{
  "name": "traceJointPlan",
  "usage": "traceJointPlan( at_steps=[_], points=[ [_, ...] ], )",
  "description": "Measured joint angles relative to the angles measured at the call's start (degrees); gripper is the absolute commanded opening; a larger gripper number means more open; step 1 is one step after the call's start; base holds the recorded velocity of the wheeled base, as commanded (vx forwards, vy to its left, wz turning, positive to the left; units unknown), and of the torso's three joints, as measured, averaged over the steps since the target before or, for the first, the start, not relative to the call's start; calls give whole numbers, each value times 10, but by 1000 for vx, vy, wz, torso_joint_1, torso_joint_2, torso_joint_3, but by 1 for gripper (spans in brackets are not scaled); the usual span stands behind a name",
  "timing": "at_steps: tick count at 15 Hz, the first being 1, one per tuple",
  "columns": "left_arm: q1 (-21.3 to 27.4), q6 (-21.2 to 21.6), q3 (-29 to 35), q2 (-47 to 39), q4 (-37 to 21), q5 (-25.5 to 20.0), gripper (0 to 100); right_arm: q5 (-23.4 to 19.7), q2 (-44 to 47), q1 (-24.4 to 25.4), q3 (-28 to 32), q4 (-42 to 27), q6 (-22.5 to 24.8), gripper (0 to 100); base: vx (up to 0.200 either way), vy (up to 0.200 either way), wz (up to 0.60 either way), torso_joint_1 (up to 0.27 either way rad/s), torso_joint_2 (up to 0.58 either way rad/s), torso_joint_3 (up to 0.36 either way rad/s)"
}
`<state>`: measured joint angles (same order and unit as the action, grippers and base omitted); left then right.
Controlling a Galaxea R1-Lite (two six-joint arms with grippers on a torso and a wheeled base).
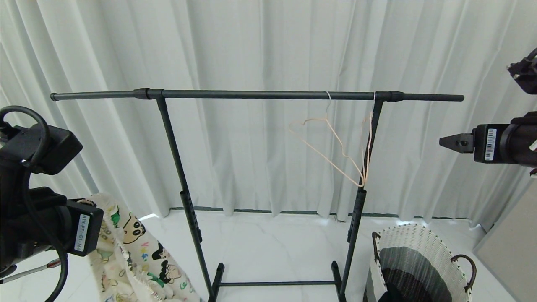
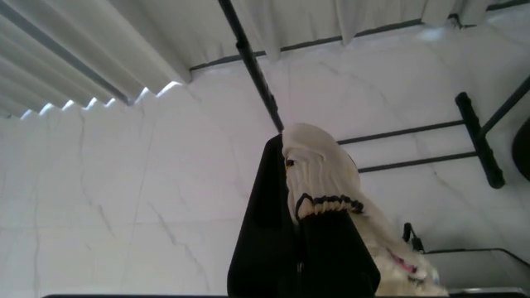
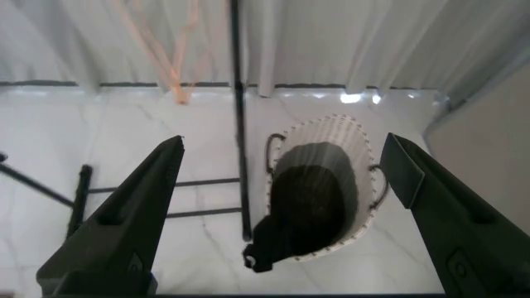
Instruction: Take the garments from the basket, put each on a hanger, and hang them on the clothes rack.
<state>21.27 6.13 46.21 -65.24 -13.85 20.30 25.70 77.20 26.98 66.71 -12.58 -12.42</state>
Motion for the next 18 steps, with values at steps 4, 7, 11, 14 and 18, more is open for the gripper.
traceJointPlan(
  at_steps=[4, 7, 11, 14, 18],
  points=[
    [1, 0, 0, -1, 0, 0, 0, 1, 22, 0, 1, 20, 0, 100, 200, 0, 0, 10, 2, 1],
    [8, 0, 0, -1, 1, 0, 0, 1, 37, 0, 1, 26, 0, 100, 200, 0, 0, 5, 5, 2],
    [15, 0, 1, -2, 1, 0, 0, 4, 55, 0, -1, 33, -4, 100, 150, 0, 0, 1, 2, 2],
    [16, 0, 1, -3, 1, 0, 0, 4, 76, 4, -2, 36, -35, 100, 0, 0, 0, 0, 0, 0],
    [14, -3, 0, -2, 1, 1, 0, 42, 132, 36, -1, 54, -111, 100, 0, 0, 0, 0, 0, 0]
  ],
)
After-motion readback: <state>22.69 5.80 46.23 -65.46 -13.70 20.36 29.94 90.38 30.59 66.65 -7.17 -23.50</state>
